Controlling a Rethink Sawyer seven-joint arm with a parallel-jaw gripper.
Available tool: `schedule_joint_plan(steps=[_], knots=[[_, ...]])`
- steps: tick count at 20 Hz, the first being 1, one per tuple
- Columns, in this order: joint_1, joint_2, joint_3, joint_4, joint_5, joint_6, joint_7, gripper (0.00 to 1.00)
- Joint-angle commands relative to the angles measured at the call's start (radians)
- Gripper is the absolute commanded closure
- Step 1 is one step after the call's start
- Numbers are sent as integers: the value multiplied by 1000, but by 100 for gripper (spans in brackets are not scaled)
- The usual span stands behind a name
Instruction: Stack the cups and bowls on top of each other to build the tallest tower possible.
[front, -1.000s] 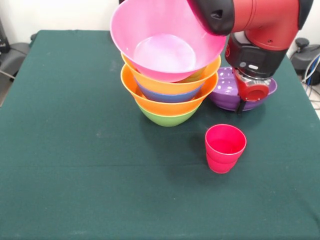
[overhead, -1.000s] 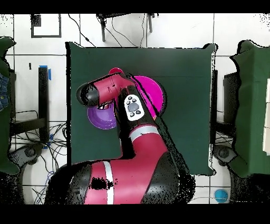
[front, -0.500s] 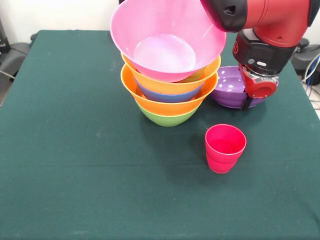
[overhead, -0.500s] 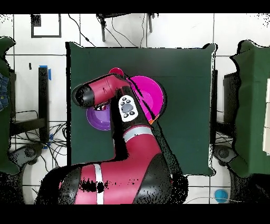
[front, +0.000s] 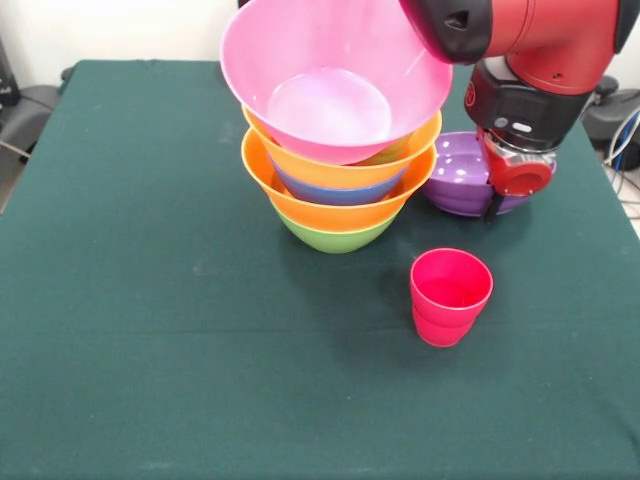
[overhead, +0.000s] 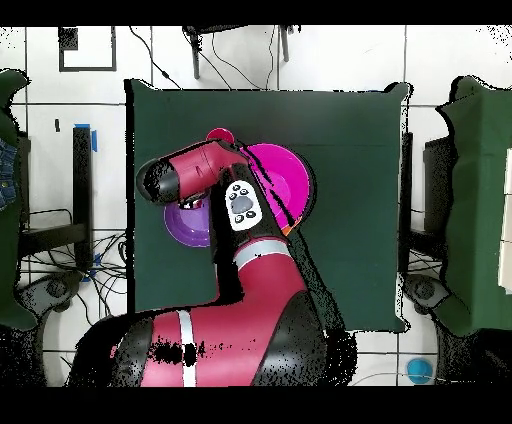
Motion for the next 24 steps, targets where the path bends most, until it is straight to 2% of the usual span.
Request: schedule_joint_plan(steps=[1,10,19,24], knots=[[10,65,-7,26,19,8,197,100],[23,5,13,99,81,-12,221,100],[35,-84,71,201,205,-63,271,100],[42,-102,81,220,264,-100,292,100]])
